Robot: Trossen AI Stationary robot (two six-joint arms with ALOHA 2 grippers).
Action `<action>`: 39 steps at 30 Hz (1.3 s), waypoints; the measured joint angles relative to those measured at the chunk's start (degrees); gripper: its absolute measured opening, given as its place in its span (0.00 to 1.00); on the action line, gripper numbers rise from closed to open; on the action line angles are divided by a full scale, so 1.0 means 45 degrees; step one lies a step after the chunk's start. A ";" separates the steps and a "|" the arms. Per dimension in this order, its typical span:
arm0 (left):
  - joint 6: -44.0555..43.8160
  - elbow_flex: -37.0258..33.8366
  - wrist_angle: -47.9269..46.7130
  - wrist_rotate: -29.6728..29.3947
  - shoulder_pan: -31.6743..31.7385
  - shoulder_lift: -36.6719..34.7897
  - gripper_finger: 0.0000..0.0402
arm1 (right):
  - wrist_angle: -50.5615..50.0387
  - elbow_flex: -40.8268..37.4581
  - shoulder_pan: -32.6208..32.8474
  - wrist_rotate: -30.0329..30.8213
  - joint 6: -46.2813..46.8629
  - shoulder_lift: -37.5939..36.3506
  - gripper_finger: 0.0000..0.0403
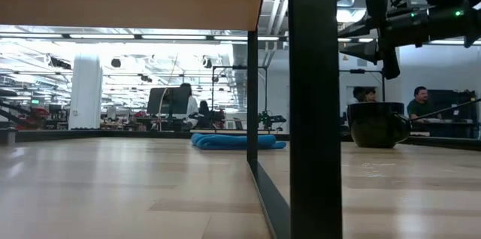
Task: Stack small to large cups/mugs on shelf
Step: Put the black mug on the shelf
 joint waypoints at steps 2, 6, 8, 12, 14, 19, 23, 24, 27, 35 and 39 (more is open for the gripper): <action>0.0800 -0.0350 0.0841 0.0576 0.0796 -0.0024 0.21 | 0.0000 0.0000 0.0000 -0.0090 -0.0001 0.0000 0.50; 0.0873 -0.0623 0.0920 0.0792 0.2142 -0.0132 0.21 | -0.0004 0.0000 0.0074 -0.0482 0.0010 -0.0005 0.50; 0.0788 -0.0629 0.0421 0.1414 0.2654 -0.0318 0.21 | -0.0029 0.0000 0.0193 -0.0572 0.0005 -0.0005 0.50; 0.0407 -0.0634 -0.0350 0.2123 0.3450 -0.0837 0.21 | -0.0655 0.0000 0.0459 -0.0583 -0.0060 -0.0005 0.50; 0.0495 -0.0725 -0.0170 0.2307 0.3708 -0.1169 0.21 | -0.1094 0.0000 0.0548 -0.0584 -0.0083 -0.0005 0.50; 0.0963 -0.1448 0.0940 0.2714 0.4132 -0.2235 0.21 | -0.1437 -0.0005 0.0602 -0.0617 -0.0073 -0.0005 0.50; 0.1114 -0.2065 0.1761 0.3173 0.4385 -0.3153 0.21 | -0.1445 -0.0005 0.0553 -0.0622 -0.0083 -0.0005 0.50; 0.1114 -0.2257 0.2077 0.3377 0.4446 -0.3314 0.21 | -0.1446 -0.0005 0.0554 -0.0622 -0.0080 -0.0005 0.50; 0.1113 -0.2915 0.3025 0.4163 0.4577 -0.3747 0.21 | -0.1446 -0.0005 0.0554 -0.0622 -0.0087 -0.0005 0.50; 0.0860 -0.3744 0.3679 0.4581 0.5032 -0.3857 0.21 | -0.1458 -0.0005 0.0554 -0.0622 -0.0097 -0.0005 0.50; 0.0764 -0.3753 0.3703 0.5158 0.5242 -0.3847 0.21 | -0.1597 -0.0005 0.0554 -0.0622 -0.0097 -0.0005 0.50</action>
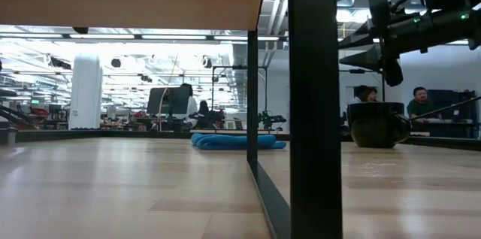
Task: Stack small to large cups/mugs on shelf
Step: Put the black mug on the shelf
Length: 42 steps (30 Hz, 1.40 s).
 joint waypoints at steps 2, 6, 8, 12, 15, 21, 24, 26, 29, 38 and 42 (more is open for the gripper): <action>-0.0009 0.0000 0.0006 0.0118 0.0097 0.0000 0.21 | -0.0100 0.0000 0.0000 0.0000 -0.0005 0.0000 0.50; -0.0005 0.0000 -0.0026 -0.0405 0.0197 0.0000 0.21 | -0.0429 0.0000 0.0000 0.0000 -0.0082 0.0000 0.50; -0.0031 0.0000 -0.0037 -0.0889 0.0197 0.0000 0.21 | -0.0702 0.0037 0.0000 0.0000 -0.0089 -0.0005 0.50; -0.0277 0.0000 -0.0042 -0.1643 0.0197 0.0000 0.21 | -0.2570 0.0873 0.0000 0.0000 -0.0327 0.0000 0.50; -0.0321 0.0000 -0.0055 -0.2066 0.0197 0.0000 0.21 | -0.4240 0.1952 0.0000 0.0000 -0.1128 0.0000 0.50; -0.0503 0.0000 -0.0252 -0.2360 0.0197 0.0000 0.21 | -0.8173 0.4813 -0.0097 -0.0008 -0.2731 0.0000 0.50; -0.0865 0.0000 -0.0314 -0.2365 0.0197 0.0000 0.21 | -1.0986 0.6295 -0.0492 -0.0005 -0.2157 0.0045 0.50; -0.0879 0.0000 -0.0300 -0.2364 0.0197 0.0000 0.21 | -1.2890 0.7177 -0.0810 -0.0005 -0.1474 0.0242 0.50; -0.0889 0.0000 -0.0297 -0.2365 0.0197 0.0000 0.21 | -1.5011 0.8160 -0.1385 -0.0028 -0.0788 0.0520 0.50; -0.0894 0.0000 -0.0295 -0.2960 0.0197 0.0000 0.21 | -1.7779 0.9448 -0.3605 -0.0083 0.0763 0.1599 0.50; -0.0894 0.0000 -0.0290 -0.3231 0.0197 0.0000 0.21 | -1.7864 0.9486 -0.4381 -0.1166 -0.0195 0.2481 0.50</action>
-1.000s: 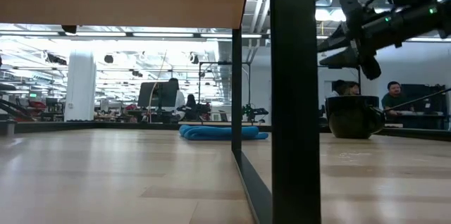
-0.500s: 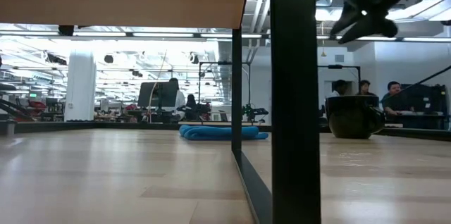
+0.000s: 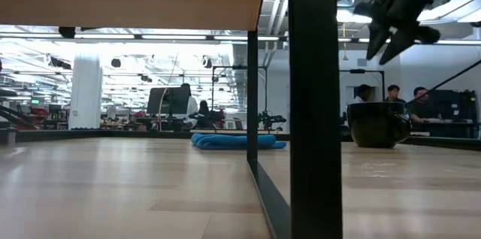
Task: Stack small to large cups/mugs on shelf
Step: Put the black mug on the shelf
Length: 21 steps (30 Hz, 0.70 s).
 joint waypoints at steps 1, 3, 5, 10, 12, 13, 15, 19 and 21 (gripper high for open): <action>0.0000 0.0000 -0.0003 -0.0088 0.0000 0.0000 0.21 | 0.0004 0.0000 -0.0145 -0.0192 -0.0291 0.0276 0.50; 0.0000 0.0000 -0.0004 -0.0229 0.0000 0.0000 0.21 | 0.0009 0.0000 -0.0345 -0.0246 -0.0564 0.0884 0.50; 0.0000 0.0000 -0.0014 -0.0373 0.0000 0.0000 0.21 | 0.0016 0.0000 -0.0526 -0.0260 -0.0766 0.1499 0.50; 0.0336 0.0000 -0.0096 -0.0407 0.0000 0.0000 0.21 | 0.0067 0.0000 -0.0990 -0.0272 -0.2377 0.2687 0.50; 0.0406 0.0000 -0.0097 -0.0407 0.0000 0.0000 0.21 | 0.0075 -0.0002 -0.1136 -0.0277 -0.3136 0.3051 0.50; 0.0408 0.0000 -0.0097 -0.0407 0.0000 0.0002 0.21 | 0.0074 0.0000 -0.1192 -0.0325 -0.3577 0.3210 0.50; 0.0418 0.0000 -0.0103 -0.0407 0.0000 0.0000 0.21 | 0.0042 0.0051 -0.1296 -0.0716 -0.4608 0.3493 0.50; 0.0424 0.0003 -0.0261 -0.0407 0.0000 0.0000 0.21 | -0.0006 0.0469 -0.1417 -0.1274 -0.5752 0.3952 0.50; 0.0427 0.0005 -0.0473 -0.0407 0.0000 0.0002 0.21 | -0.0080 0.0708 -0.1465 -0.1308 -0.6301 0.4166 0.50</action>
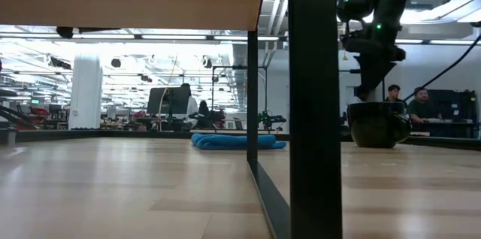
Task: Stack small to large cups/mugs on shelf
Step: Put the black mug on the shelf
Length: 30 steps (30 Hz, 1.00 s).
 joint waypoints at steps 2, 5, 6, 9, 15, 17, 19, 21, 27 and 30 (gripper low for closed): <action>0.0000 0.0000 -0.0159 0.0000 0.0000 0.0002 0.21 | -0.0028 0.0197 -0.0002 -0.0009 -0.0643 0.0201 0.50; 0.0000 0.0000 -0.0373 0.0004 0.0000 0.0002 0.21 | -0.0408 0.0475 -0.0040 -0.0175 -0.1624 0.0555 0.50; 0.0000 0.0000 -0.0396 0.0000 0.0000 0.0002 0.21 | -0.0518 0.0550 -0.0070 -0.0198 -0.1903 0.0683 0.50; 0.0000 0.0000 -0.0502 0.0003 0.0000 0.0002 0.21 | -0.0997 0.0593 -0.0082 -0.0202 -0.2633 0.1105 0.50; -0.0083 0.0000 -0.0503 0.0005 0.0000 0.0002 0.21 | -0.1165 0.0593 -0.0084 -0.0198 -0.3737 0.1683 0.50; -0.0092 0.0000 -0.0503 0.0002 0.0000 0.0002 0.21 | -0.1115 0.0593 -0.0105 -0.0198 -0.3767 0.1865 0.50; -0.0097 0.0000 -0.0503 0.0004 0.0000 0.0002 0.21 | -0.1124 0.0593 -0.0168 -0.0194 -0.3980 0.2023 0.50; -0.0097 0.0000 -0.0507 0.0000 0.0000 0.0002 0.21 | -0.1101 0.0593 -0.0181 -0.0115 -0.4085 0.2253 0.50; -0.0107 0.0005 -0.0640 0.0005 0.0000 0.0002 0.21 | -0.0690 0.0589 -0.0167 -0.0052 -0.4278 0.2956 0.49; -0.0113 0.0005 -0.0742 0.0005 -0.0001 0.0002 0.21 | -0.0464 0.0589 -0.0167 -0.0047 -0.4282 0.3243 0.44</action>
